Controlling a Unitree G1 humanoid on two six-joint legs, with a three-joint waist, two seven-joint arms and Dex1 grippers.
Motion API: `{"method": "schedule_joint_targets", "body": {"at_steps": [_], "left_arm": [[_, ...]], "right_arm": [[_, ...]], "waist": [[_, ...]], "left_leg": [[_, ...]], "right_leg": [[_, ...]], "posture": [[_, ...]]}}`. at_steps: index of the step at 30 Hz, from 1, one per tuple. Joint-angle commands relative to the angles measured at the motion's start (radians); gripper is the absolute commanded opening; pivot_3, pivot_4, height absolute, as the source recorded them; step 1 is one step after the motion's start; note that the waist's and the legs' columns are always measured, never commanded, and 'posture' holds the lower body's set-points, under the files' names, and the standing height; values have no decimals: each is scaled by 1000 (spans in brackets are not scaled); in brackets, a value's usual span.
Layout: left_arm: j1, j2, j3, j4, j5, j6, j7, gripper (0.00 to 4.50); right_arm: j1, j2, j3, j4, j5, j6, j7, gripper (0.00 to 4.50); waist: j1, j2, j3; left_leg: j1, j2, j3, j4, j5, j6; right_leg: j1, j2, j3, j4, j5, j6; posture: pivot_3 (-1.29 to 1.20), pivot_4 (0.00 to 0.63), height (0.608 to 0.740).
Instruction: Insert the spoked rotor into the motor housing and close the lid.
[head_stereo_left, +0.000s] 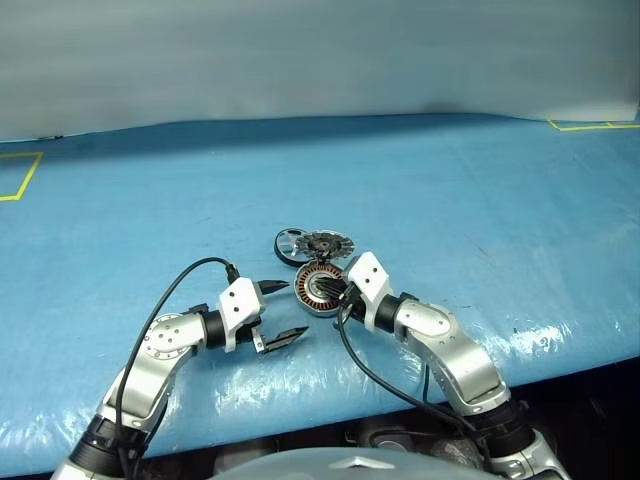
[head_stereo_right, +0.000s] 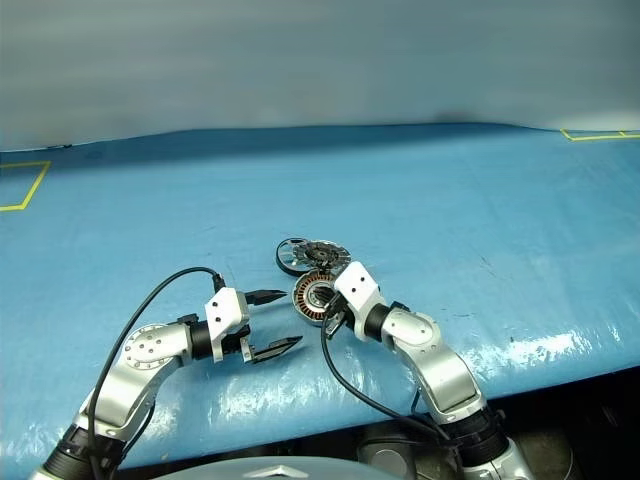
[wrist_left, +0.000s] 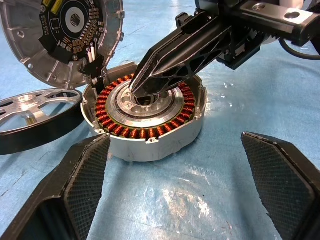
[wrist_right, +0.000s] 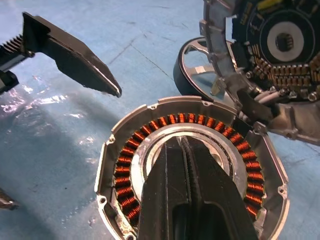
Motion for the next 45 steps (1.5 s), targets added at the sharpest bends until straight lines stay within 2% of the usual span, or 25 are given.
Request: {"method": "schedule_joint_targets", "body": {"at_steps": [1, 8, 16, 21, 25, 30, 33, 45], "left_arm": [[-3, 0, 11, -49, -19, 0, 1, 4500], [-7, -3, 9, -45, -12, -5, 7, 4500], [-13, -5, 4, -41, -7, -9, 15, 4500], [-13, -8, 2, -39, -9, -9, 17, 4500], [-13, -9, 7, -36, -7, -11, 24, 4500], [-14, -10, 42, -36, -18, -9, 45, 4500], [-18, -2, 51, -31, -15, -8, 47, 4500], [0, 4, 74, -49, -25, 3, 57, 4500]], "right_arm": [[-13, 7, -6, -6, -11, -15, -12, 50], [-18, 40, -9, 25, -33, -7, -51, 50], [-38, 13, 61, 97, -154, 104, -107, 50], [-37, 8, 71, 96, -173, 109, -117, 50], [-22, 19, 59, 68, -142, 27, -91, 50], [-14, 78, -20, 5, -52, -87, -79, 50], [-26, 69, -6, 1, -52, -88, -52, 50], [-19, 15, 77, 72, -133, -80, -18, 50]], "waist": [[0, 0, 0], [0, 0, 0], [-1, -1, -1], [0, -2, -2], [0, -2, -2], [-2, -2, -1], [-1, -2, -1], [-1, -1, -1]], "left_leg": [[0, 0, 0, 0, 0, 0], [0, 0, 0, 0, 0, 0], [1, 0, 0, 0, 0, -1], [6, 0, -1, 0, 1, -1], [11, 0, -1, 0, 1, -1], [7, 1, -2, 0, 1, -1], [2, 0, -2, -1, 1, -1], [1, 0, -2, -1, 1, -1]], "right_leg": [[0, 0, 0, 0, 0, 0], [0, 0, 0, 0, 0, 0], [1, 0, 0, 1, 0, 0], [7, 0, -1, 0, -1, -2], [10, 0, -1, 0, -2, -1], [8, 0, -1, 0, -2, -3], [3, 0, -1, 0, -1, -2], [1, 0, -2, 0, -2, -3]], "posture": [[0, 150, 740], [0, 150, 740], [0, 150, 740], [0, 150, 740], [0, 150, 740], [0, 150, 740], [0, 150, 740], [0, 150, 740]]}}
